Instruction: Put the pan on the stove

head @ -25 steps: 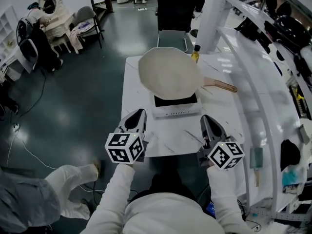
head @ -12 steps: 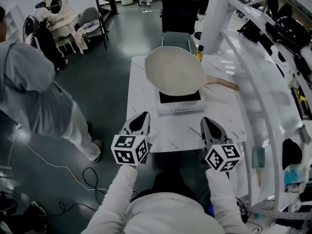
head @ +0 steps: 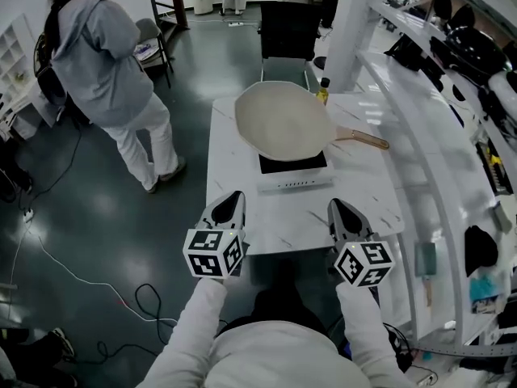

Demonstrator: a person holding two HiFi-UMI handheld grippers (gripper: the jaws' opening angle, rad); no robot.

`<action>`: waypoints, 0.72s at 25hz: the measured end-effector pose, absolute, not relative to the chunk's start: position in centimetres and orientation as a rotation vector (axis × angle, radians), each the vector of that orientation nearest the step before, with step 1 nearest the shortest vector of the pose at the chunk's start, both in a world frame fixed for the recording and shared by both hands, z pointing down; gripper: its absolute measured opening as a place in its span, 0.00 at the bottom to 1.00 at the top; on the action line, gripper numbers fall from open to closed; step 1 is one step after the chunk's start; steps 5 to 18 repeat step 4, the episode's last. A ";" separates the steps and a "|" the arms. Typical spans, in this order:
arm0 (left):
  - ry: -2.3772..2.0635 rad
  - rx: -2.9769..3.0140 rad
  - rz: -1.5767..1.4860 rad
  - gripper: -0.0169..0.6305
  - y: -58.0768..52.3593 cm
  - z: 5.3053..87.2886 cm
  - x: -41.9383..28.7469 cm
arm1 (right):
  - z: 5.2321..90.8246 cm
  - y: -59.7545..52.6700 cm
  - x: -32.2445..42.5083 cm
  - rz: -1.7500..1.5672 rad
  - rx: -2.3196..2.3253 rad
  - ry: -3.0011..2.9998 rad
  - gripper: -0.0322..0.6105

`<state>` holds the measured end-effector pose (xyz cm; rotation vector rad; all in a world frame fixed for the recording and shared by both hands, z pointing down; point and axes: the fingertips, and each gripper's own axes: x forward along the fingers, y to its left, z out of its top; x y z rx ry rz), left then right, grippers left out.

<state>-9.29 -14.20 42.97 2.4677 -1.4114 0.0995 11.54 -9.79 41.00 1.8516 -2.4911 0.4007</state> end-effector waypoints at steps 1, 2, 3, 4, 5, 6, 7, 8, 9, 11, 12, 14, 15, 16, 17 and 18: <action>-1.411 2.467 0.099 0.06 -14.2 42.9 -9.3 | 41.0 -9.8 11.5 0.402 1.851 -2.489 0.09; -1.411 2.466 0.097 0.06 -14.2 42.9 -9.4 | 41.0 -9.8 11.5 0.402 1.851 -2.487 0.09; -1.412 2.465 0.094 0.06 -14.2 42.8 -9.4 | 41.0 -9.9 11.4 0.401 1.849 -2.486 0.09; -1.413 2.464 0.092 0.06 -14.2 42.8 -9.4 | 41.0 -9.9 11.4 0.400 1.848 -2.484 0.09; -1.413 2.464 0.092 0.06 -14.2 42.8 -9.4 | 41.0 -9.9 11.4 0.400 1.848 -2.484 0.09; -1.413 2.464 0.092 0.06 -14.2 42.8 -9.4 | 41.0 -9.9 11.4 0.400 1.848 -2.484 0.09; -1.413 2.464 0.092 0.06 -14.2 42.8 -9.4 | 41.0 -9.9 11.4 0.400 1.848 -2.484 0.09; -1.413 2.464 0.092 0.06 -14.2 42.8 -9.4 | 41.0 -9.9 11.4 0.400 1.848 -2.484 0.09; -1.413 2.464 0.092 0.06 -14.2 42.8 -9.4 | 41.0 -9.9 11.4 0.400 1.848 -2.484 0.09; -1.413 2.464 0.092 0.06 -14.2 42.8 -9.4 | 41.0 -9.9 11.4 0.400 1.848 -2.484 0.09; -1.413 2.464 0.092 0.06 -14.2 42.8 -9.4 | 41.0 -9.9 11.4 0.400 1.848 -2.484 0.09; -1.413 2.464 0.092 0.06 -14.2 42.8 -9.4 | 41.0 -9.9 11.4 0.400 1.848 -2.484 0.09; -1.413 2.464 0.092 0.06 -14.2 42.8 -9.4 | 41.0 -9.9 11.4 0.400 1.848 -2.484 0.09; -1.413 2.464 0.092 0.06 -14.2 42.8 -9.4 | 41.0 -9.9 11.4 0.400 1.848 -2.484 0.09; -1.413 2.464 0.092 0.06 -14.2 42.8 -9.4 | 41.0 -9.9 11.4 0.400 1.848 -2.484 0.09; -1.413 2.464 0.092 0.06 -14.2 42.8 -9.4 | 41.0 -9.9 11.4 0.400 1.848 -2.484 0.09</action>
